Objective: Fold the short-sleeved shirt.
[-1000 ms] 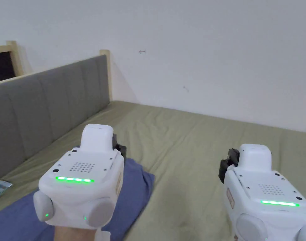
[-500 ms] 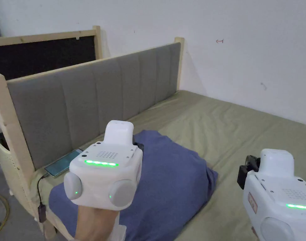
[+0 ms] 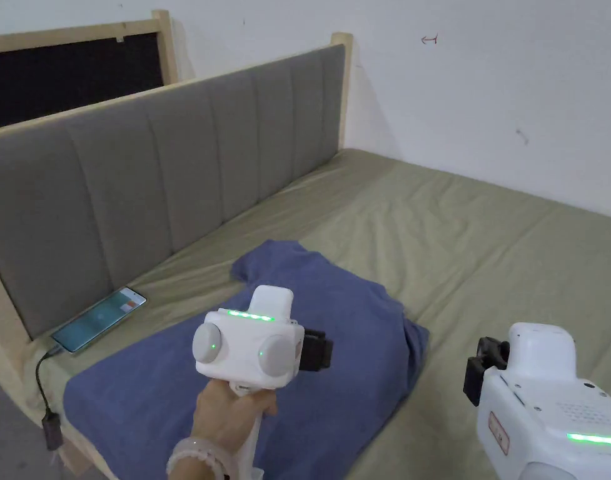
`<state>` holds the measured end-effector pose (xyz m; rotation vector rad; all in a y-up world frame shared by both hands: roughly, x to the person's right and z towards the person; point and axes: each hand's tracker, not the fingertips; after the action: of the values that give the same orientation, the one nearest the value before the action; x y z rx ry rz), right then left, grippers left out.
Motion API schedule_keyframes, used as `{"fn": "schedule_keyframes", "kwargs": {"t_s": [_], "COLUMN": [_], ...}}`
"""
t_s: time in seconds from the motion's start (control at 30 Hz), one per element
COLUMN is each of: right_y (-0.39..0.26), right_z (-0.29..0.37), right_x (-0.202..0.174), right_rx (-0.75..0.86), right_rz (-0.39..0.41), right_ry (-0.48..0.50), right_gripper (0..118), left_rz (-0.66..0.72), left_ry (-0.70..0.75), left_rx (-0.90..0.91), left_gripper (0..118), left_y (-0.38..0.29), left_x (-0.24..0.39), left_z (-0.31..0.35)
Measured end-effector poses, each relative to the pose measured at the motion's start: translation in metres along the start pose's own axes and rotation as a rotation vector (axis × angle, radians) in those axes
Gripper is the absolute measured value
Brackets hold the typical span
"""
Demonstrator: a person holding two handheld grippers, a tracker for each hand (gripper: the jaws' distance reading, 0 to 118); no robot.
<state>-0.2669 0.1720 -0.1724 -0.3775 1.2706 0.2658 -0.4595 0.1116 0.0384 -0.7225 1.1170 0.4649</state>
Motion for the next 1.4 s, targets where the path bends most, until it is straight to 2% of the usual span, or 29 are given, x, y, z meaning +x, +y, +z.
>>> {"fn": "schedule_keyframes", "kwargs": {"t_s": [0.2,0.3,0.33,0.4,0.43,0.5,0.53,0.57,0.63,0.73,0.8,0.87,1.0,1.2,1.27,1.4], "right_y": [-0.012,-0.016,-0.018,-0.020,-0.022,-0.024,-0.025,-0.026,-0.027,-0.027,-0.024,-0.022,-0.017,-0.008,-0.005,-0.001], "right_z": [-0.023,-0.032,-0.034,-0.036,-0.037,-0.038,-0.039,-0.039,-0.037,-0.034,-0.031,-0.027,-0.015,0.020,0.035,0.073], "right_x": [0.007,0.013,0.014,0.017,0.019,0.020,0.021,0.021,0.021,0.022,0.026,0.032,0.045,0.073,0.087,0.123], "right_rx": [-0.057,-0.081,-0.088,-0.100,-0.103,-0.110,-0.115,-0.118,-0.127,-0.123,-0.119,-0.112,-0.098,-0.037,-0.016,0.042], "right_rz": [0.000,-0.005,-0.007,-0.016,-0.022,-0.028,-0.031,-0.035,-0.050,-0.044,-0.046,-0.081,-0.116,-0.156,-0.180,-0.213], "right_ry": [0.005,0.004,0.005,0.004,0.006,0.005,0.002,0.001,0.008,0.006,-0.003,-0.006,-0.022,-0.073,-0.100,-0.188], "right_gripper": [0,0,0,0,0,0,0,0,0,0,0,0,0,0,0,0], "left_rz": [0.027,0.031,0.037,0.037,0.039,0.034,0.033,0.049,0.169,0.236,0.231,0.241,0.303,0.193,0.156,-0.004], "left_ry": [-0.017,-0.030,-0.044,-0.015,-0.010,-0.011,0.039,0.060,-0.022,-0.047,-0.054,-0.071,-0.126,-0.220,-0.277,-0.420], "left_rx": [-0.174,-0.213,-0.260,-0.232,-0.246,-0.230,-0.226,-0.243,-0.262,-0.271,-0.260,-0.237,-0.172,-0.058,-0.036,0.031], "left_gripper": [118,112,95,91,84,41,10,3,4,3,3,4,4,4,4,4], "left_y": [-0.012,-0.020,-0.024,-0.025,-0.021,-0.015,-0.013,-0.011,-0.011,-0.003,0.002,0.009,0.031,0.063,0.073,0.084], "left_x": [0.015,0.022,0.024,0.026,0.024,0.020,0.017,0.011,-0.004,-0.012,-0.014,-0.015,-0.018,0.034,0.067,0.151], "left_z": [-0.068,-0.087,-0.095,-0.095,-0.094,-0.089,-0.089,-0.091,-0.093,-0.087,-0.080,-0.065,-0.038,0.009,0.027,0.067]}}
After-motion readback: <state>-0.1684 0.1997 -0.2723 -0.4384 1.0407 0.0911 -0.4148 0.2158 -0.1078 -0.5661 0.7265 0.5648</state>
